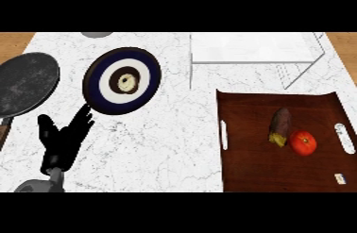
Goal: Pick the tomato from the tray and place it in the tiered shelf
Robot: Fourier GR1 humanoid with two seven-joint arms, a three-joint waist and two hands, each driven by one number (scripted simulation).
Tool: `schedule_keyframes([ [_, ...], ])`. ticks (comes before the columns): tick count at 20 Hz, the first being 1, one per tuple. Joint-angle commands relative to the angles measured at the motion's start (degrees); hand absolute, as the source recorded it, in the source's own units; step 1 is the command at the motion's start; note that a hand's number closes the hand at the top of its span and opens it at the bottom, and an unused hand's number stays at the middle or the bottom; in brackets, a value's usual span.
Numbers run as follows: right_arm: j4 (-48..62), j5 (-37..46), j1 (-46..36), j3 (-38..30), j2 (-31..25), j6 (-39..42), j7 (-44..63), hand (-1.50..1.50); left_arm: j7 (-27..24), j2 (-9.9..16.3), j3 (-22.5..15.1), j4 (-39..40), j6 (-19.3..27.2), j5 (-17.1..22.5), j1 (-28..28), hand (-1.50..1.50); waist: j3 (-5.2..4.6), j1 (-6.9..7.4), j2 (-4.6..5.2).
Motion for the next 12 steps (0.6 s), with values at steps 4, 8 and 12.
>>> schedule_keyframes([
  [4,-8.8,1.9,-1.7,3.9,-5.5,8.0,5.7,-1.50,1.5,-0.2,0.7,1.3,-0.7,-0.2,1.0,0.00,-0.34,-0.63,-0.16],
  [8,-23.5,-0.2,3.0,4.2,1.1,-1.3,21.4,-1.50,3.9,-1.0,1.0,-3.3,1.5,-1.1,2.2,0.00,-0.35,-1.19,-0.40],
  [12,-31.0,0.2,0.2,6.1,5.3,-7.3,34.8,-1.50,4.4,-0.4,2.1,-0.8,-0.6,-0.7,0.4,0.00,-0.35,-0.91,-0.25],
])
